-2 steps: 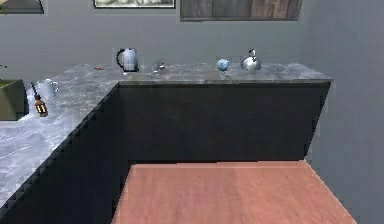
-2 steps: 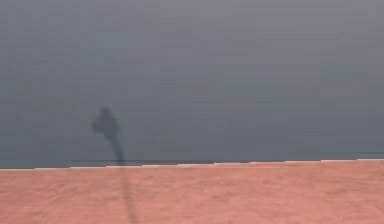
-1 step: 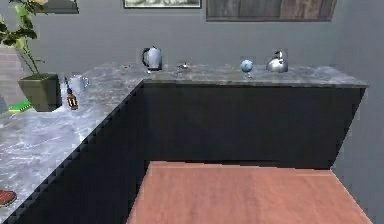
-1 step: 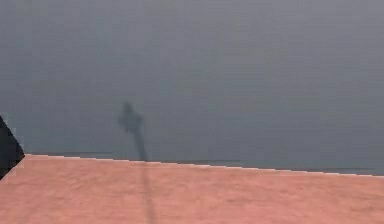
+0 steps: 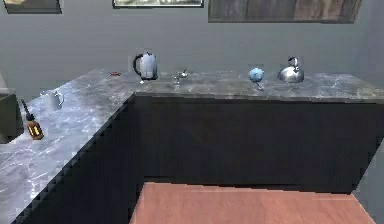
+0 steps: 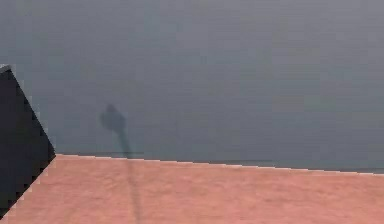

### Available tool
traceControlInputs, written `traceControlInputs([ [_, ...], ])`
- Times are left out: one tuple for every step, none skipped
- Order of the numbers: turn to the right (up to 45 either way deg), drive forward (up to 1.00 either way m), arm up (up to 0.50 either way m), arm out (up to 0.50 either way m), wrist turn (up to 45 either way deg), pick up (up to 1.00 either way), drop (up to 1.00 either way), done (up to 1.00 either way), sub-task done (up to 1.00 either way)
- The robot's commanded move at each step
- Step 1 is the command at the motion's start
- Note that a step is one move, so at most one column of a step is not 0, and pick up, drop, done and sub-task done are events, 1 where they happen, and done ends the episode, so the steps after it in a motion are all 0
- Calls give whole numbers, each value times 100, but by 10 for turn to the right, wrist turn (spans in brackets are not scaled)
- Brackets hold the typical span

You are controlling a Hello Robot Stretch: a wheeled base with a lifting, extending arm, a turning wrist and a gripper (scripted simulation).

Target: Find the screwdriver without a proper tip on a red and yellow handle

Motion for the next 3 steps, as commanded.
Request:
traceControlInputs([
  [-390, 0, 0, 0, 0, 0, 0, 0, 0],
  [0, 100, 0, 0, 0, 0, 0, 0, 0],
  [0, 0, 0, 0, 0, 0, 0, 100, 0],
])
